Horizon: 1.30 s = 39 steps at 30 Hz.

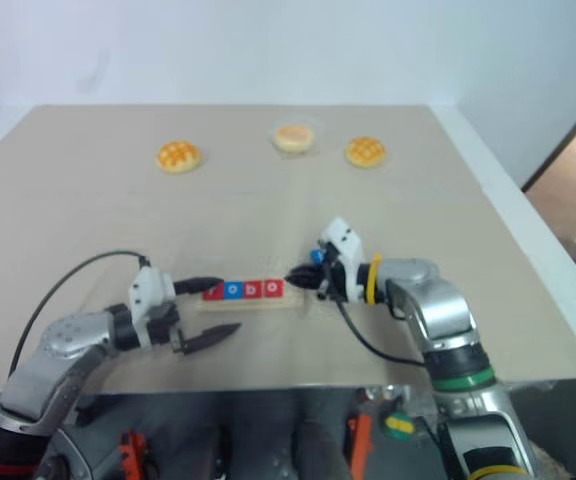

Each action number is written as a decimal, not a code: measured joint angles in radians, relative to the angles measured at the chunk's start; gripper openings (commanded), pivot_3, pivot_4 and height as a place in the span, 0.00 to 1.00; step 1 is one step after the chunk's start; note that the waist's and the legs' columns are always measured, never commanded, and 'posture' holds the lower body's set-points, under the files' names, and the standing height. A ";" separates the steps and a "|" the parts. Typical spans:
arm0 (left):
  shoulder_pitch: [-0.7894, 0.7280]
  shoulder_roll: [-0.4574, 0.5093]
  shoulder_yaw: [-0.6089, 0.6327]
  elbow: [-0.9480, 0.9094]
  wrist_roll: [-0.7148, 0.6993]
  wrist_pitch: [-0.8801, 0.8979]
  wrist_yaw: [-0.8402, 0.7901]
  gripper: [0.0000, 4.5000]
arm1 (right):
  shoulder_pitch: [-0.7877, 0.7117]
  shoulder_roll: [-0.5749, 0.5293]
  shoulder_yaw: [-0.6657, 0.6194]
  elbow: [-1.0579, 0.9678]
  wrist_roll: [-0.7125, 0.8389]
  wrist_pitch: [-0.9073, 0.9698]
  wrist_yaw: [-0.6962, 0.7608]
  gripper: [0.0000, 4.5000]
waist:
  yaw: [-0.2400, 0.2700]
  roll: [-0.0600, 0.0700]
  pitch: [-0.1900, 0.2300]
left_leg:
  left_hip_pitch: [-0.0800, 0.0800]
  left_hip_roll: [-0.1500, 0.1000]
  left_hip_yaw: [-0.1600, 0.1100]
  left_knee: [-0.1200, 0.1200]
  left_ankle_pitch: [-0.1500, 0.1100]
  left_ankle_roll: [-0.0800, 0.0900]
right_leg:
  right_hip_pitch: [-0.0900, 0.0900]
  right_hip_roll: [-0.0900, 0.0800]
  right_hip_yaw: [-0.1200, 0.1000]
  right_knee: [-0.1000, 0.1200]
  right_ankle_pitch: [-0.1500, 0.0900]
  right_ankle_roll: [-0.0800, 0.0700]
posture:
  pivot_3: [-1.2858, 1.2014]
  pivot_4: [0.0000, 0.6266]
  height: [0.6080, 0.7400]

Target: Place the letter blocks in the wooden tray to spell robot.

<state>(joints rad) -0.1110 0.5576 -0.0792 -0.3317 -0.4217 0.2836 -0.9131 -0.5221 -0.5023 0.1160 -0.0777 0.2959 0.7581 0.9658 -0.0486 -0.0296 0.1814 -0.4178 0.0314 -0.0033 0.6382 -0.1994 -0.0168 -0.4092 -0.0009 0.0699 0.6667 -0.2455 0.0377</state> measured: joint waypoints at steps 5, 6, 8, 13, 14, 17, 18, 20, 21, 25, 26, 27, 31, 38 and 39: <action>-0.004 0.002 -0.001 0.000 0.002 0.001 -0.009 1.00 | 0.007 0.000 0.009 0.000 -0.008 -0.018 -0.037 0.03 | 0.000 0.000 0.000 | 0.000 0.001 0.000 0.000 0.001 0.000 | 0.000 0.001 0.000 0.000 0.000 0.000 | 0.52 0.24 1.00; -0.004 0.002 -0.001 0.000 0.003 0.001 -0.009 1.00 | 0.008 0.000 0.014 0.000 -0.009 -0.022 -0.039 0.03 | 0.000 0.000 0.000 | 0.000 0.000 0.000 0.000 0.001 0.000 | 0.000 0.001 0.000 0.000 0.000 0.000 | 0.52 0.24 1.00; -0.005 0.002 -0.001 0.000 0.010 0.000 -0.009 1.00 | 0.012 0.000 0.034 0.001 -0.018 -0.033 -0.049 0.03 | 0.001 0.000 0.000 | -0.001 0.000 0.000 0.000 0.001 0.000 | 0.000 0.000 0.000 0.000 0.000 0.000 | 0.52 0.24 1.00; -0.004 0.002 -0.001 0.000 0.022 -0.001 -0.008 1.00 | 0.024 0.001 0.060 0.005 -0.028 -0.052 -0.055 0.03 | 0.001 0.000 0.000 | -0.001 0.000 0.000 0.000 0.001 0.000 | 0.000 0.000 0.000 0.000 0.000 0.001 | 0.52 0.24 1.00; -0.005 0.002 -0.001 0.000 0.024 -0.001 -0.008 1.00 | 0.024 0.001 0.070 0.005 -0.028 -0.055 -0.055 0.03 | 0.001 0.000 0.000 | -0.001 0.000 0.000 0.000 0.001 0.000 | 0.000 0.000 0.000 0.000 0.000 0.000 | 0.52 0.24 1.00; -0.005 0.002 -0.001 0.000 0.029 -0.001 -0.008 1.00 | 0.024 0.008 0.085 0.012 -0.028 -0.060 -0.056 0.03 | 0.001 0.000 0.000 | -0.001 0.000 0.000 0.000 0.001 0.000 | 0.000 0.000 0.000 0.000 0.000 0.000 | 0.52 0.24 1.00; -0.005 0.002 -0.001 0.000 0.030 -0.001 -0.007 1.00 | 0.023 0.008 0.086 0.017 -0.028 -0.063 -0.056 0.03 | 0.001 0.000 0.000 | -0.001 0.000 0.000 0.000 0.001 0.000 | 0.000 0.000 0.000 0.000 0.000 0.000 | 0.52 0.24 1.00; -0.005 0.002 -0.001 0.000 0.030 -0.001 -0.006 1.00 | 0.019 0.011 0.091 0.022 -0.028 -0.063 -0.055 0.03 | 0.001 0.000 0.000 | -0.001 0.000 0.000 0.000 0.001 0.000 | 0.000 0.000 0.000 0.000 0.000 0.000 | 0.52 0.24 1.00; -0.006 0.002 -0.001 0.000 0.031 -0.001 -0.005 1.00 | 0.013 0.012 0.099 0.023 -0.028 -0.063 -0.054 0.03 | 0.001 0.000 0.000 | -0.001 0.000 0.000 0.000 0.001 0.000 | 0.000 0.000 0.000 0.000 0.000 0.000 | 0.52 0.24 1.00; -0.006 0.002 -0.002 0.000 0.031 -0.001 -0.001 1.00 | 0.002 0.018 0.120 0.028 -0.028 -0.064 -0.050 0.03 | 0.002 0.000 0.000 | -0.001 0.000 -0.001 0.000 0.001 0.000 | 0.000 0.000 0.000 0.000 0.000 0.000 | 0.52 0.24 1.00; -0.006 0.002 -0.002 0.000 0.031 -0.001 0.001 1.00 | -0.001 0.018 0.120 0.033 -0.028 -0.066 -0.050 0.03 | 0.002 0.000 0.000 | -0.001 0.000 0.000 0.000 0.001 0.000 | 0.000 0.000 0.000 0.000 0.000 0.000 | 0.52 0.24 1.00; -0.006 0.002 -0.002 0.000 0.031 -0.001 0.003 1.00 | -0.005 0.018 0.120 0.039 -0.028 -0.069 -0.050 0.03 | 0.002 0.000 0.000 | -0.001 0.000 0.000 0.000 0.001 0.000 | 0.000 0.000 0.000 0.000 0.000 0.000 | 0.52 0.24 1.00; -0.006 0.002 -0.002 0.000 0.031 -0.001 0.009 1.00 | -0.019 0.012 0.117 0.061 -0.027 -0.080 -0.048 0.03 | 0.002 0.000 0.000 | -0.001 0.000 0.000 0.000 0.001 0.000 | 0.000 0.000 0.000 0.000 0.000 0.000 | 0.52 0.24 1.00; -0.006 0.002 -0.002 0.000 0.031 -0.001 0.009 1.00 | -0.072 -0.035 0.020 0.065 0.018 -0.079 -0.030 0.51 | 0.002 0.000 0.000 | -0.001 0.000 0.000 0.000 0.001 0.000 | 0.000 0.000 0.000 0.000 0.000 0.000 | 0.52 0.24 1.00; -0.007 0.002 -0.003 0.000 0.031 -0.001 0.009 1.00 | -0.082 -0.040 0.004 0.065 0.024 -0.074 -0.031 0.58 | 0.002 0.000 0.000 | -0.001 0.000 0.000 0.000 0.001 0.000 | 0.000 0.000 0.000 0.000 0.000 0.000 | 0.52 0.24 1.00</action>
<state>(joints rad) -0.1180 0.5596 -0.0818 -0.3316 -0.3904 0.2826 -0.9041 -0.6043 -0.5423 0.1201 -0.0128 0.3201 0.6836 0.9352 -0.0466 -0.0296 0.1815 -0.4187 0.0315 -0.0037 0.6380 -0.1987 -0.0172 -0.4094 -0.0009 0.0698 0.6665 -0.2454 0.0381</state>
